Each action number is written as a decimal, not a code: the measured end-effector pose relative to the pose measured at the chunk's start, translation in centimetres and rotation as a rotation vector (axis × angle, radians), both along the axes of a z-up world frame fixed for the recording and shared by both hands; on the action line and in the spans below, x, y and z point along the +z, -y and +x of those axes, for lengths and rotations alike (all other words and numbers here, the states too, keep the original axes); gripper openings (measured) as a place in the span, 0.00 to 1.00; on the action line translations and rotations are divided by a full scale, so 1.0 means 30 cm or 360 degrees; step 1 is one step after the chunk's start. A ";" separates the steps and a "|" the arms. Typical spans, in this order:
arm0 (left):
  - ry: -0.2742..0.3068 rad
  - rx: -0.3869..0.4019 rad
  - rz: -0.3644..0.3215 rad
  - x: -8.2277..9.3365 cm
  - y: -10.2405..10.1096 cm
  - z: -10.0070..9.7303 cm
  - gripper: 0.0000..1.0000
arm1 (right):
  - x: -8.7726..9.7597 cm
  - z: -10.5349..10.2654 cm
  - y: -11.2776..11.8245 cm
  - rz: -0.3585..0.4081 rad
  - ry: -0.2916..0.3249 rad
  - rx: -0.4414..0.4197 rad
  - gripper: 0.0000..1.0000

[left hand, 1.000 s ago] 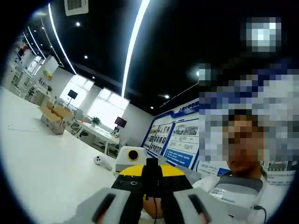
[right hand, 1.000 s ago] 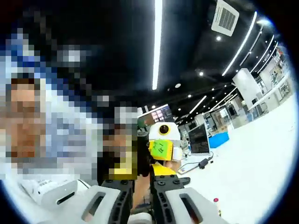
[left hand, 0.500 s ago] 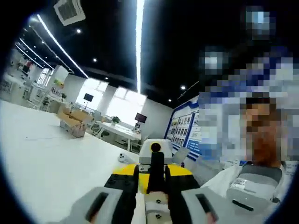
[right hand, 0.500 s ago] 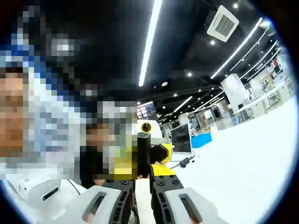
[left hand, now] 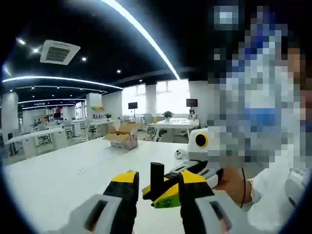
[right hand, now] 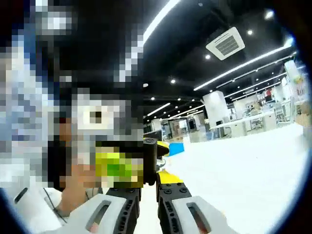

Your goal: Unscrew the lipstick cap, remove the lipstick, and put the cap back on the lipstick

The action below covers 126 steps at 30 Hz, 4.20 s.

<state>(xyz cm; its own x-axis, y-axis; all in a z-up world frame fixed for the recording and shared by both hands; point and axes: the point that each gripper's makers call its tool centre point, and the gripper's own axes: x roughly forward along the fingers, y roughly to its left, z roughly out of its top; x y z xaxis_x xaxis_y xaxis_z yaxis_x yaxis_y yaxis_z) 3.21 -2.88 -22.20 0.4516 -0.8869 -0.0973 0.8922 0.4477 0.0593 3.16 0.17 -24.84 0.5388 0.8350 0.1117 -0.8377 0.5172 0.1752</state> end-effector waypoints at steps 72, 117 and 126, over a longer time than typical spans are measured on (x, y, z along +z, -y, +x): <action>-0.0039 -0.1001 0.0184 -0.098 0.016 -0.237 0.13 | 0.050 -0.247 0.022 -0.0273 0.0234 0.0466 0.10; -0.0260 -0.0164 0.0183 -0.550 -0.235 0.115 0.64 | 0.094 -0.118 0.149 -0.0082 0.0089 0.0190 0.09; -0.0319 -0.0077 0.0158 -0.633 -0.166 0.163 0.53 | 0.086 -0.110 0.145 -0.0069 0.0062 0.0185 0.09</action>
